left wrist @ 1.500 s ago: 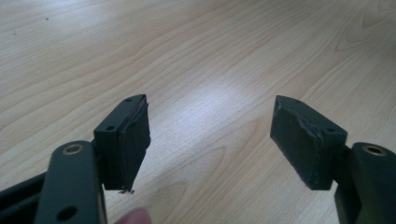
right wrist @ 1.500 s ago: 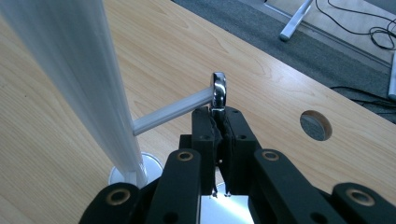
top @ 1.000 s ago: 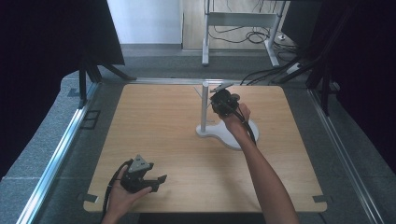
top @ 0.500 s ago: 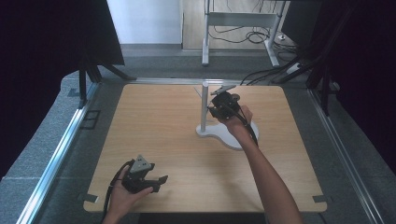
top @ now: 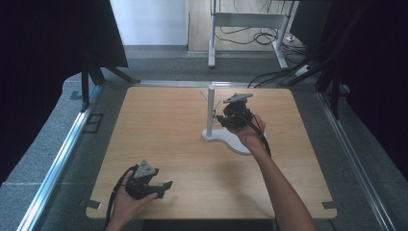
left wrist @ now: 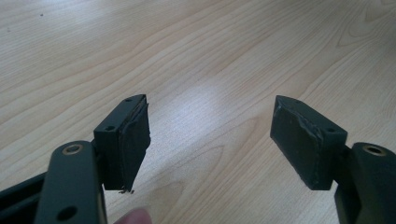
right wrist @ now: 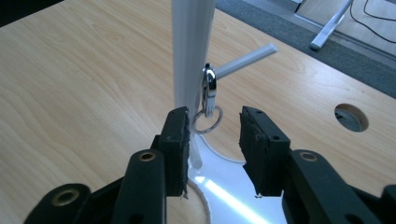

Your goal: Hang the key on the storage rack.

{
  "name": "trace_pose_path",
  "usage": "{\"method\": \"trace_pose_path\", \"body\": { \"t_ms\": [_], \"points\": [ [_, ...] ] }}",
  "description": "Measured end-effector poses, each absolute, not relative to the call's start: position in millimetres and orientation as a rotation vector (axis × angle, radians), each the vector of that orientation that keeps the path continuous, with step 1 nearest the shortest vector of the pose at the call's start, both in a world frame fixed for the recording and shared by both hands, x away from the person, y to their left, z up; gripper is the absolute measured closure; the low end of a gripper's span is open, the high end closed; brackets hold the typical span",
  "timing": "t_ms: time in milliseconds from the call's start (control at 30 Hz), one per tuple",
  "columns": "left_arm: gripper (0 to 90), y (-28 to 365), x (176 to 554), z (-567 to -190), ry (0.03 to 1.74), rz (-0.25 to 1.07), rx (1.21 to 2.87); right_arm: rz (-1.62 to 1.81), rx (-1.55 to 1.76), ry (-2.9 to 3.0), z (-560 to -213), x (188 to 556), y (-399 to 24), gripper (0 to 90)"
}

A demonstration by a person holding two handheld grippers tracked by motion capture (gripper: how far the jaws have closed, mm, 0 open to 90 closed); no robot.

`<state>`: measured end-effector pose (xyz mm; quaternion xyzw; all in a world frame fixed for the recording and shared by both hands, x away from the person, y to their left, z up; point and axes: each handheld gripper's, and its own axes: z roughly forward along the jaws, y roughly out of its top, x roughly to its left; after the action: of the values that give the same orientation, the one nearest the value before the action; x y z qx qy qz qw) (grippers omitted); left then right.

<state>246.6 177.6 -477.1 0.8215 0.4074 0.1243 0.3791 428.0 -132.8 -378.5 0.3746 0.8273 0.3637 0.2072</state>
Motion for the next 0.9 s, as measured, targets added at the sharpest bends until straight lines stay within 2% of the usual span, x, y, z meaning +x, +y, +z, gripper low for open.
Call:
{"method": "trace_pose_path", "body": {
  "t_ms": [900],
  "points": [
    [28.8, 171, 248, -484, 1.047, 0.31, 2.124, 1.211, 1.1, 2.252, -418, 358, -191, 59.9]
  ]
}}
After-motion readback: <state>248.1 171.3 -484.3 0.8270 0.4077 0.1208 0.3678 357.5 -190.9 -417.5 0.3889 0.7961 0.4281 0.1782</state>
